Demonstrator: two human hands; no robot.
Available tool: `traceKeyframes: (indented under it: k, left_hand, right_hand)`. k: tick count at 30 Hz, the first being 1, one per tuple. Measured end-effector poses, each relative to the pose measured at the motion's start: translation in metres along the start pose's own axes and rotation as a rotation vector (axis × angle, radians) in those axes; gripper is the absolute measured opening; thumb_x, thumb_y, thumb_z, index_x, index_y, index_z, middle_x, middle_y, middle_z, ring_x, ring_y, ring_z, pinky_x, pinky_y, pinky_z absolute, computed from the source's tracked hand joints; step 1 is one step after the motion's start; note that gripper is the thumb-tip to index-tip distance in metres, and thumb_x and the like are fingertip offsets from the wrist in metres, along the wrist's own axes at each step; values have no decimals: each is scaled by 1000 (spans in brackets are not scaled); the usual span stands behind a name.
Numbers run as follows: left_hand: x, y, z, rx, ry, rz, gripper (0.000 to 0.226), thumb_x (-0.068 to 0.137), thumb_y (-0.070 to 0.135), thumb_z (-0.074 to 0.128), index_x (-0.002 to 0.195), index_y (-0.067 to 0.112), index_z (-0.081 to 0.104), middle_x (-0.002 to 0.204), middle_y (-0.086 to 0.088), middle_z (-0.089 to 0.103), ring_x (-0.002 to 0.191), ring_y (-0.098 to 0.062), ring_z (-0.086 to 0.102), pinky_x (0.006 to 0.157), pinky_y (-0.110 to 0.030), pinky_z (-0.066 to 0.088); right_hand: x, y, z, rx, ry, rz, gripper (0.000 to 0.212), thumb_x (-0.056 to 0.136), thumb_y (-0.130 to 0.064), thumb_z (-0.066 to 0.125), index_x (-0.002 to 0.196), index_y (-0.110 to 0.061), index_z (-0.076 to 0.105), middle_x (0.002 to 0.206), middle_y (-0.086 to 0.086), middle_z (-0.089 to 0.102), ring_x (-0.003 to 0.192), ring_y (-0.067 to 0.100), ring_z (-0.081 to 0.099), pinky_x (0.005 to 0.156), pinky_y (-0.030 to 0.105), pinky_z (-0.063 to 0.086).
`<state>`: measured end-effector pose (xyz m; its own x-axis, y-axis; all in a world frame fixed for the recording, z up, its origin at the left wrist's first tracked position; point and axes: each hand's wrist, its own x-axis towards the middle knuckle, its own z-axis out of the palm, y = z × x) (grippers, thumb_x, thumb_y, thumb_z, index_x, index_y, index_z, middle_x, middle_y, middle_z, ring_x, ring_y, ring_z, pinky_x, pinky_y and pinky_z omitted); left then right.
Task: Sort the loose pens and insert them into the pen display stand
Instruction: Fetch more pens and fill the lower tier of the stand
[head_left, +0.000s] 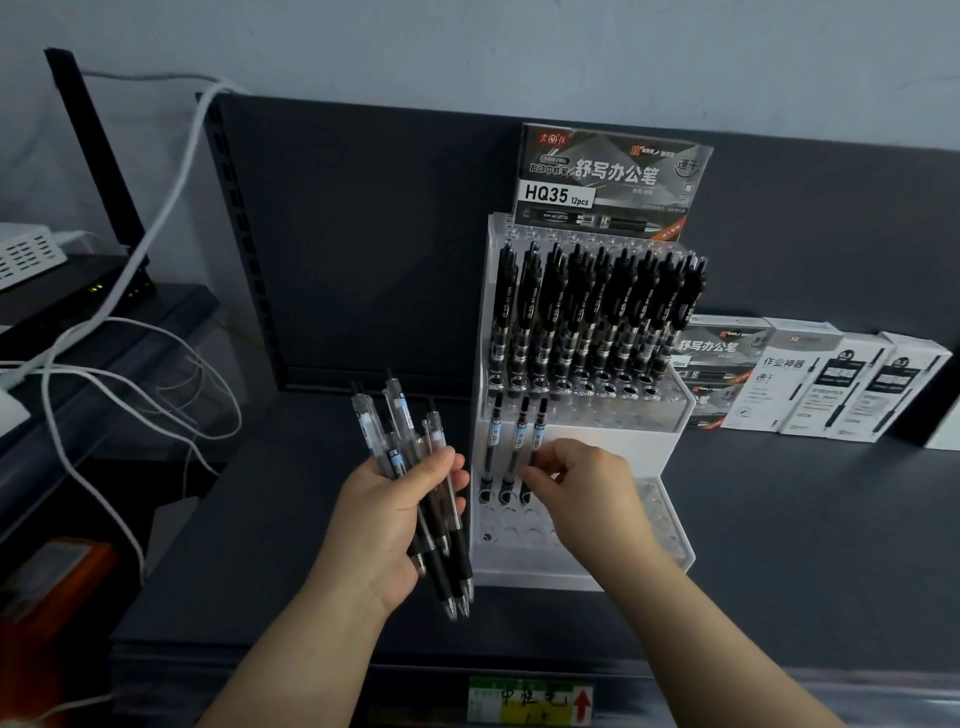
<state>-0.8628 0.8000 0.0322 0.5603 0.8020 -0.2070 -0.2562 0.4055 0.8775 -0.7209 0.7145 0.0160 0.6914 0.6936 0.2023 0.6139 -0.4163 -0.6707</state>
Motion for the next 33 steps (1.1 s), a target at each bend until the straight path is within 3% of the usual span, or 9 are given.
traceKeyframes:
  k: [6, 10, 13, 16, 20, 22, 25, 30, 33]
  left_hand:
    - [-1, 2, -2, 0, -14, -4, 10, 76, 10, 68, 86, 10, 67, 71, -1, 73, 65, -11, 69, 64, -29, 55]
    - [-1, 4, -3, 3, -31, 0, 9, 79, 10, 67, 88, 9, 68, 74, -2, 73, 69, -13, 70, 66, -30, 55]
    - [-1, 4, 0, 22, -39, 8, 8, 80, 9, 66, 88, 10, 68, 80, -4, 75, 74, -14, 71, 68, -32, 55]
    - [-2, 3, 2, 52, -61, 13, 12, 83, 9, 65, 94, 6, 68, 85, -7, 75, 78, -20, 72, 64, -35, 56]
    - [-3, 1, 2, 126, -81, 63, 20, 84, 10, 64, 102, 1, 66, 91, -11, 74, 89, -29, 70, 72, -41, 57]
    - [-4, 0, 4, 145, -80, 97, 16, 84, 10, 64, 99, 3, 67, 91, -11, 74, 90, -27, 70, 77, -41, 56]
    - [-5, -1, 6, 99, -60, 99, 9, 84, 13, 65, 93, 10, 66, 87, -8, 74, 83, -22, 72, 72, -36, 55]
    - [-1, 1, 1, -27, 15, -8, 3, 84, 15, 66, 87, 13, 66, 67, 0, 67, 58, -11, 62, 55, -26, 52]
    - [1, -1, 1, -77, 40, -49, 5, 86, 16, 65, 89, 12, 65, 66, 0, 66, 57, -9, 59, 50, -24, 52]
  right_hand:
    - [0, 0, -1, -18, -3, -4, 15, 84, -24, 68, 74, -21, 58, 68, -8, 56, 58, 2, 48, 52, 12, 34]
    - [-13, -5, -6, 108, 98, 10, 18, 83, -26, 68, 71, -23, 55, 62, -9, 56, 55, 3, 50, 49, 10, 37]
    - [-26, -22, -6, 278, -56, -18, 15, 83, -26, 68, 69, -24, 64, 59, -5, 61, 52, 0, 52, 50, 13, 42]
    - [-31, -37, -4, 391, -280, -32, 5, 82, -25, 70, 77, -23, 71, 70, 2, 69, 59, 5, 57, 62, 26, 52]
    - [-30, -41, -4, 410, -321, -36, 8, 83, -18, 68, 78, -23, 71, 68, -1, 67, 57, 4, 56, 62, 26, 52]
    - [-31, -39, -6, 419, -307, -32, 9, 83, -18, 68, 76, -23, 71, 61, -5, 64, 54, 5, 53, 55, 24, 49]
    - [-29, -34, -14, 543, -215, 53, 11, 83, -12, 67, 73, -16, 68, 51, -6, 59, 45, 6, 50, 46, 19, 43]
    - [-15, -13, -36, 635, 101, 136, 7, 84, -11, 67, 78, -8, 65, 59, 2, 67, 52, 8, 61, 53, 19, 51]
    - [-8, -4, -34, 542, 145, 158, 8, 84, -16, 68, 78, -13, 65, 60, 0, 69, 54, 5, 61, 61, 24, 54]
